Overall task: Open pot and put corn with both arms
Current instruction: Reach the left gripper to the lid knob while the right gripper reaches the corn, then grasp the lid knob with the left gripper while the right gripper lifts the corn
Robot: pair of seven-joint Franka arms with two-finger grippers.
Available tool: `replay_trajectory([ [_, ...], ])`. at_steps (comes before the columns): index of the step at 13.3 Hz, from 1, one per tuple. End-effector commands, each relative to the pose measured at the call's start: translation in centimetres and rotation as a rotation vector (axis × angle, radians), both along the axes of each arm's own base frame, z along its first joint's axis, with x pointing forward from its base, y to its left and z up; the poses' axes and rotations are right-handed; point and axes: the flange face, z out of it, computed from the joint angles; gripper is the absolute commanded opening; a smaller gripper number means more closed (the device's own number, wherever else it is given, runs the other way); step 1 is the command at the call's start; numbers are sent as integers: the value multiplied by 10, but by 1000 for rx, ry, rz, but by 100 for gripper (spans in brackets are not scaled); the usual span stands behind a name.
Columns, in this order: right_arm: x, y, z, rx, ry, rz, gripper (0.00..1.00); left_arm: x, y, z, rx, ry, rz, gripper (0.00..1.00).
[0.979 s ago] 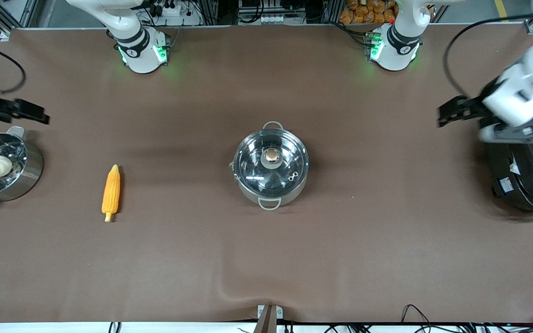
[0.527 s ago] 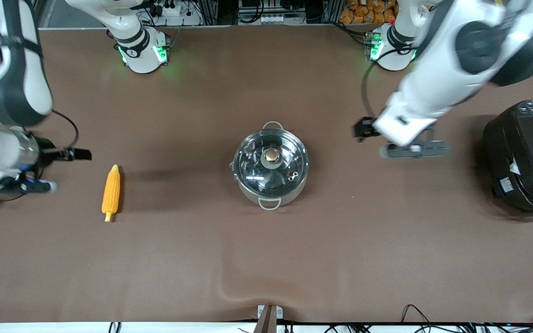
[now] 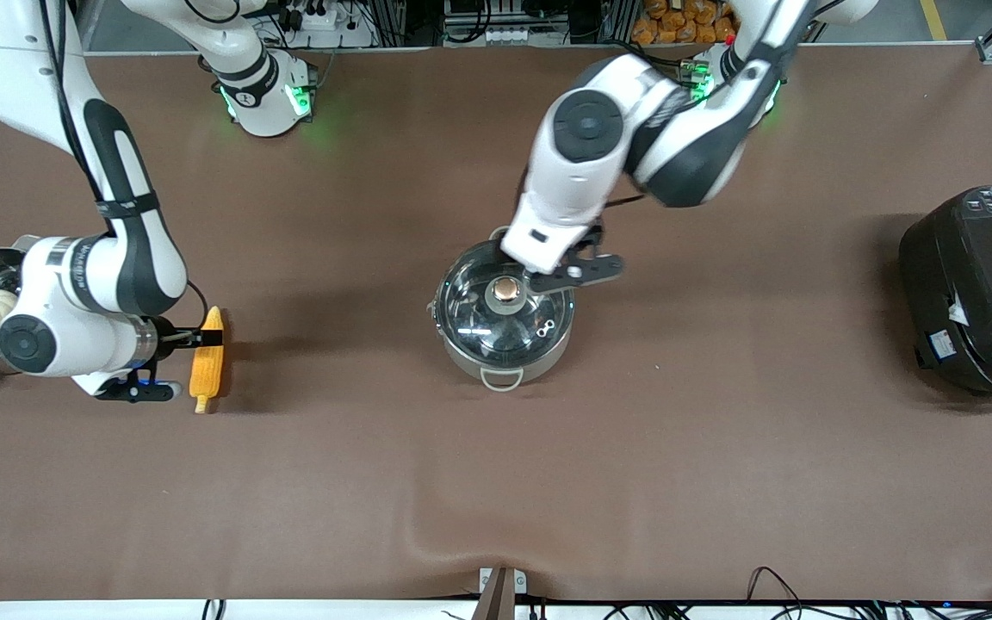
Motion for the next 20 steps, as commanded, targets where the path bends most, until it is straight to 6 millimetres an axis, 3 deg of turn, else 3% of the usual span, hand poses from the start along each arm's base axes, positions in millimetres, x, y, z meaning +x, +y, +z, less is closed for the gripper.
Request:
replay_trajectory([
  [1, -8, -16, -8, 17, -54, 32, 100, 5, -23, -16, -9, -36, 39, 100],
  [5, 2, -18, -51, 3, -127, 36, 100, 2, -38, -50, 20, -59, 11, 97],
  [12, -1, -22, -66, 4, -105, 30, 100, 4, -54, -77, 42, -89, -6, 87],
  [13, -1, -22, -66, 5, -105, 30, 82, 3, -54, -78, 46, -89, -9, 84],
  [14, -1, -21, -65, 5, -107, 31, 26, 2, -55, -78, 47, -90, -11, 78],
  [15, -1, -22, -65, 4, -109, 28, 0, 2, -55, -79, 50, -92, -13, 72],
  [18, -4, -21, -68, 7, -98, 29, 0, 4, -53, -79, 50, -92, -15, 62],
  [20, -4, -20, -67, 8, -100, 31, 0, 5, -52, -78, 49, -93, -18, 61],
])
